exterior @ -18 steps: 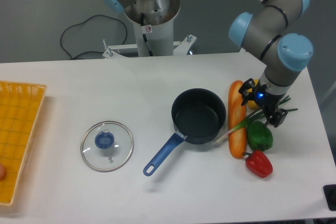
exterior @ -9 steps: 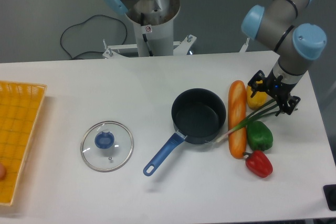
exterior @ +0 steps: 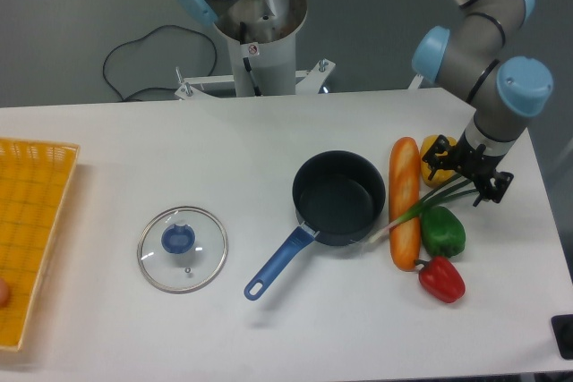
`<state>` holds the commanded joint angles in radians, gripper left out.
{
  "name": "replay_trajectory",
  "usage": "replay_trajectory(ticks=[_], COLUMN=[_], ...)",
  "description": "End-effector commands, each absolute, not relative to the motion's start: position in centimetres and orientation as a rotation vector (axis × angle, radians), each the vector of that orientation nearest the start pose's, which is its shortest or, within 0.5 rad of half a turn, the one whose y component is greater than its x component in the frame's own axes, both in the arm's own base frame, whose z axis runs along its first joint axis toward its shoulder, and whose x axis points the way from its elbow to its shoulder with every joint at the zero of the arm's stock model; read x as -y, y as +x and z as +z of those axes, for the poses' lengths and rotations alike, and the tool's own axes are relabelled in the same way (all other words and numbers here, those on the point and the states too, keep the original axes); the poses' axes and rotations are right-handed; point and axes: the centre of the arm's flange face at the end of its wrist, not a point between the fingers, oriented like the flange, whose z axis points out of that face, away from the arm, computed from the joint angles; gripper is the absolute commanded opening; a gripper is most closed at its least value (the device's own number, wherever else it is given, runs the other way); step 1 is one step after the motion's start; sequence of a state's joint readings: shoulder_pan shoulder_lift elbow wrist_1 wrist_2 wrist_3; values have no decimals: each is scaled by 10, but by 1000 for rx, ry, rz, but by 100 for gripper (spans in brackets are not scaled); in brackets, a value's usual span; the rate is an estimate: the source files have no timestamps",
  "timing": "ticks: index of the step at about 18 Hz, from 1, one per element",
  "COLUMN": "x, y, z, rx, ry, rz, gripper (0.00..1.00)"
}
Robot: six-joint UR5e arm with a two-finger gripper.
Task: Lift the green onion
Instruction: 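Lower the open gripper and align its fingers around the green onion, then close the gripper on the green onion stalks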
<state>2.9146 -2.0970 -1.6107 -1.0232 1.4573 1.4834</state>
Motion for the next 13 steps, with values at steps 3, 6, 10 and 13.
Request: replay_trajectory(ticks=[3, 6, 10, 13], x=[-287, -288, -300, -299], y=[-593, -590, -583, -583], z=[218, 211, 205, 202], rx=[-212, -224, -275, -280], ry=[-3024, -3040, -3098, -3116], rz=[-53, -70, -71, -74], gripper=[100, 100, 100, 100])
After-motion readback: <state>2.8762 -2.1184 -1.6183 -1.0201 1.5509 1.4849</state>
